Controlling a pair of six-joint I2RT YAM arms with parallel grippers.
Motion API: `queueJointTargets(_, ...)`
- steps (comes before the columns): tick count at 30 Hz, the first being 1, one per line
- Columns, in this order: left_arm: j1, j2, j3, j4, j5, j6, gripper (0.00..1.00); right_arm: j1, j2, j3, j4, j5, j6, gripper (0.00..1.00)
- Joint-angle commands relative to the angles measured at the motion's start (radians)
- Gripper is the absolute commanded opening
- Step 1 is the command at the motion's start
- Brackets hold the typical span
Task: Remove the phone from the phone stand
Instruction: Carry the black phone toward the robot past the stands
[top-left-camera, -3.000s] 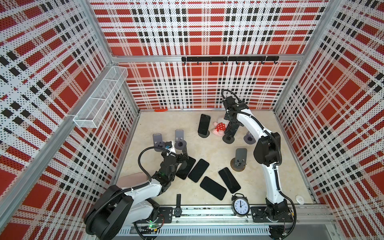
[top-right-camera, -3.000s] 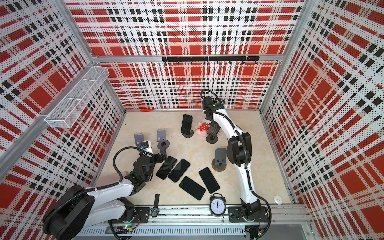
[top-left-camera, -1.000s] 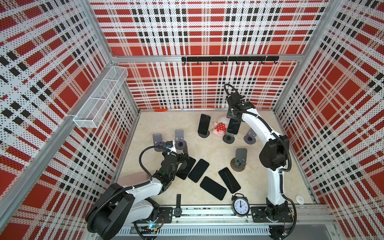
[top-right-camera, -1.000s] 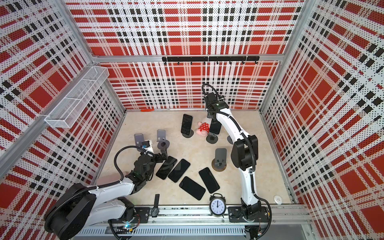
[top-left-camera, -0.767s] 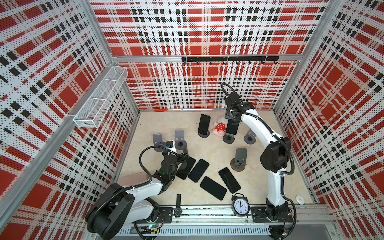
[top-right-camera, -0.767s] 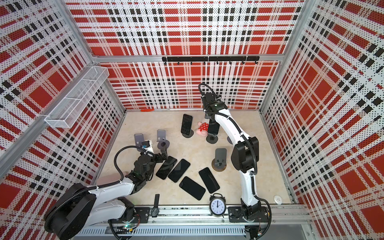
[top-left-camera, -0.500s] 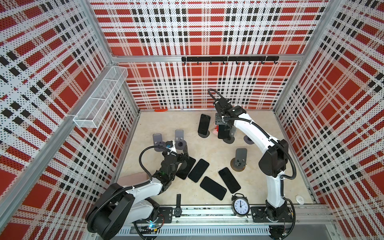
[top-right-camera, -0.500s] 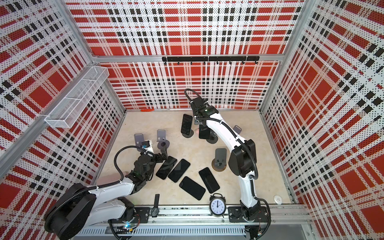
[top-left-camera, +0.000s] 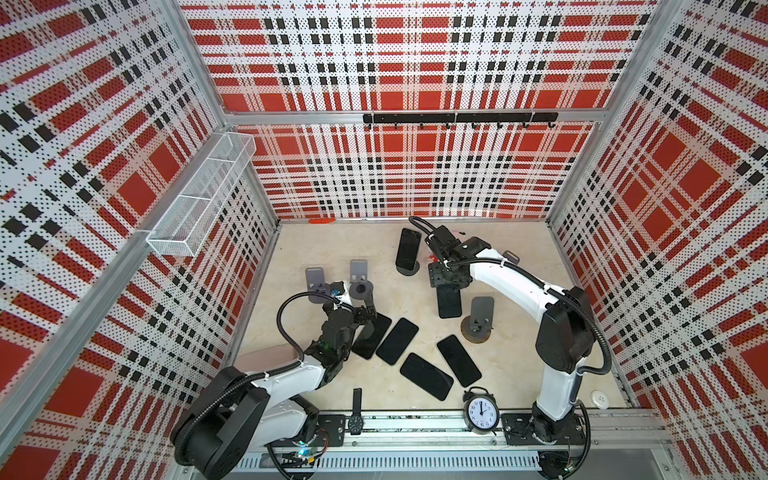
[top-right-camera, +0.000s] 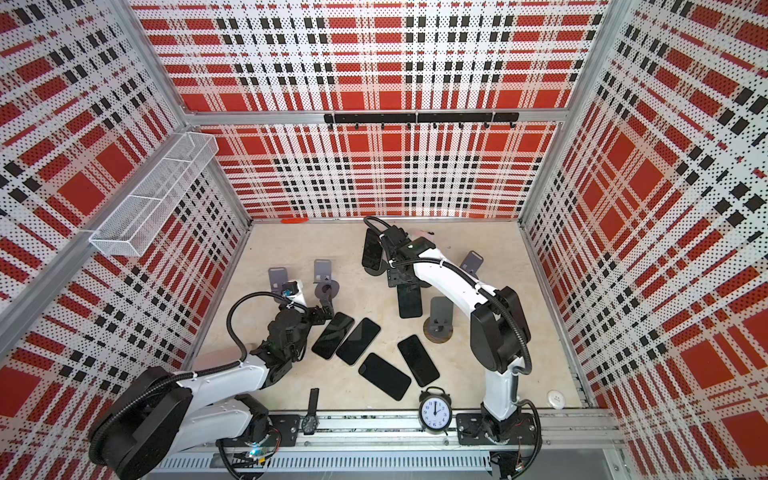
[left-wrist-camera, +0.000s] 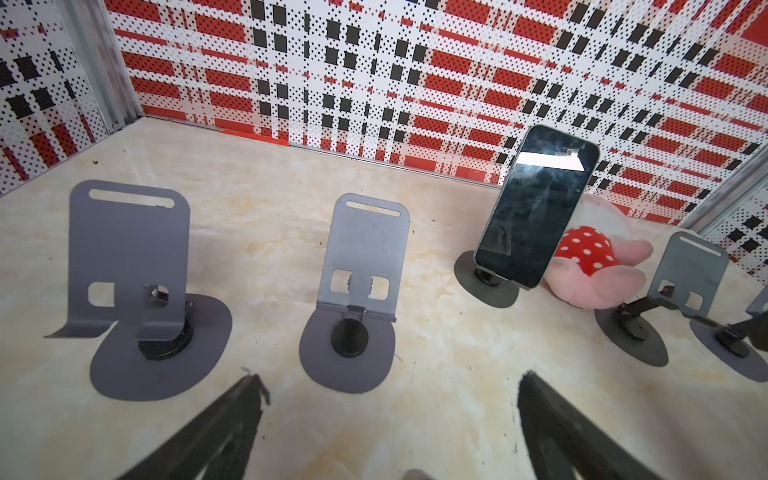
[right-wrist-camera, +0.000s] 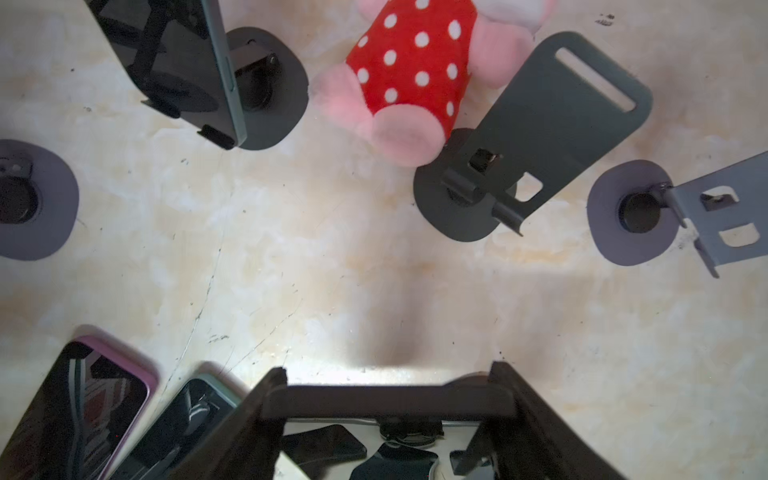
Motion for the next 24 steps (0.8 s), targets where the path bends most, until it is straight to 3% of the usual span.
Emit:
queueJointTargets(1, 0.010, -0.002, 0.024, -0.009, -0.028, 0.014, 0.98, 0.036, -0.027, -0.002, 0.041, -0.039, -0.029, 0.74)
queueJointTargets(13, 0.015, -0.006, 0.022, -0.014, -0.043, 0.018, 0.98, 0.083, 0.065, 0.021, 0.055, -0.100, -0.072, 0.74)
queueJointTargets(24, 0.018, -0.004, 0.025, -0.016, -0.018, 0.013, 0.98, 0.095, 0.153, 0.066, 0.032, -0.131, 0.040, 0.74)
